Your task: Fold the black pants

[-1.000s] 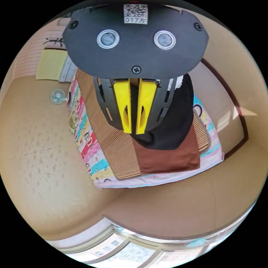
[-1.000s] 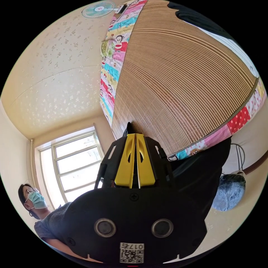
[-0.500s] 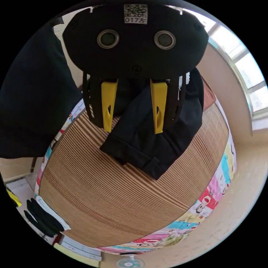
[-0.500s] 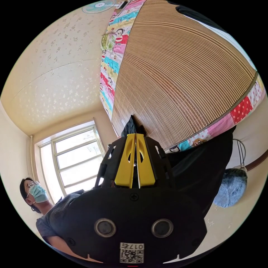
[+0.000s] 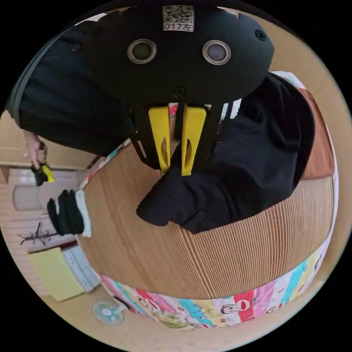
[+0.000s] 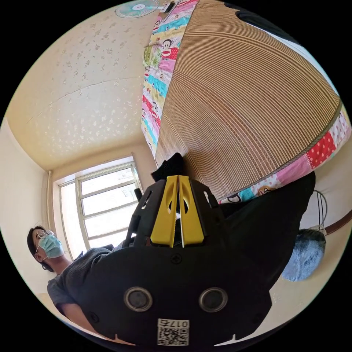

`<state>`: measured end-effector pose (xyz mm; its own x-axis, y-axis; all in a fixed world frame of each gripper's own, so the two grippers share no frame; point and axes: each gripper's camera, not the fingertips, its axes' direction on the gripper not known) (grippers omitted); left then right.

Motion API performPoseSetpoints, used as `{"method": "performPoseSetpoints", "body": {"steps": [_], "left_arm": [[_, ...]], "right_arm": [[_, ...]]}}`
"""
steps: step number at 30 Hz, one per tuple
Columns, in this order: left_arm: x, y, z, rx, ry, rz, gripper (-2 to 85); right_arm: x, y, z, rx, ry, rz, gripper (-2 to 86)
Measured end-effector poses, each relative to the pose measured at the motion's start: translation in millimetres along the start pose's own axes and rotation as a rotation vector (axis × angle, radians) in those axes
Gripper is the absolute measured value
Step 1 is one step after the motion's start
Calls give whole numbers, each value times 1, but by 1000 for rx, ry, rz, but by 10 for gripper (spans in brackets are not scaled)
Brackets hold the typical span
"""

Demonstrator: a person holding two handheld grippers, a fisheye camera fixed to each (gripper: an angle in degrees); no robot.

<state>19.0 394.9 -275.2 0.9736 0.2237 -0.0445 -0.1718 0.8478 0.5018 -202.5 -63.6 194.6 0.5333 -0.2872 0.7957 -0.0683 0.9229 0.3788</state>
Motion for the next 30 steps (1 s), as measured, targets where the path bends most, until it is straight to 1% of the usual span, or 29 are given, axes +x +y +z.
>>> {"method": "performPoseSetpoints", "body": {"steps": [1, 2, 4, 5, 6, 7, 8, 9, 10, 11, 12, 13, 14, 15, 16, 17, 19, 20, 21, 22, 23, 24, 27, 28, 30], "left_arm": [[5, 16, -31, 86, 134, 16, 51], [12, 24, -47, 128, 181, 48, 51], [58, 66, -107, 326, 303, 256, 51], [71, 77, -119, 367, 335, 309, 50], [98, 97, -140, 435, 392, 413, 50], [125, 118, -158, 509, 438, 525, 51], [137, 127, -165, 540, 460, 578, 51], [162, 145, -177, 594, 508, 675, 52], [185, 161, -187, 649, 550, 767, 53], [195, 169, -190, 677, 572, 807, 53], [211, 182, -194, 726, 629, 872, 54], [224, 192, -196, 766, 711, 927, 54], [229, 196, -196, 786, 754, 952, 54], [240, 205, -193, 820, 843, 1011, 54], [250, 211, -188, 835, 943, 1063, 55], [256, 213, -185, 837, 994, 1085, 55], [279, 222, -169, 855, 1174, 1145, 55], [285, 224, -165, 854, 1214, 1156, 55], [299, 225, -155, 842, 1285, 1168, 55], [311, 226, -145, 825, 1355, 1176, 56], [317, 226, -141, 820, 1386, 1176, 56], [326, 227, -132, 816, 1434, 1168, 57], [346, 229, -116, 802, 1502, 1159, 58], [354, 229, -109, 788, 1523, 1163, 58], [367, 228, -96, 768, 1553, 1166, 58]], "right_arm": [[-1, -1, 0, -11, -8, -26, 10], [-5, -1, 0, -33, -26, -81, 14], [-16, -2, 3, -76, -71, -191, 24], [-28, -2, 7, -125, -113, -287, 34], [-44, 0, 13, -187, -156, -386, 49], [-52, 0, 17, -221, -175, -431, 57], [-70, 3, 25, -294, -204, -515, 82], [-92, 7, 34, -360, -221, -603, 110], [-103, 10, 37, -384, -227, -647, 126], [-129, 18, 43, -422, -246, -746, 153], [-155, 28, 47, -446, -270, -852, 178], [-168, 33, 49, -450, -272, -901, 186], [-192, 44, 51, -446, -267, -994, 202], [-212, 54, 54, -434, -257, -1069, 219], [-221, 59, 55, -428, -259, -1105, 228], [-234, 68, 57, -419, -276, -1168, 237], [-248, 79, 63, -472, -340, -1235, 246], [-254, 89, 66, -546, -424, -1271, 252], [-256, 104, 63, -603, -548, -1321, 257], [-256, 112, 59, -625, -609, -1345, 253], [-255, 131, 49, -667, -703, -1399, 247], [-254, 152, 39, -694, -730, -1460, 238], [-250, 204, 12, -719, -694, -1616, 222], [-249, 213, 6, -712, -680, -1638, 220], [-249, 246, -14, -650, -613, -1687, 200]]}}
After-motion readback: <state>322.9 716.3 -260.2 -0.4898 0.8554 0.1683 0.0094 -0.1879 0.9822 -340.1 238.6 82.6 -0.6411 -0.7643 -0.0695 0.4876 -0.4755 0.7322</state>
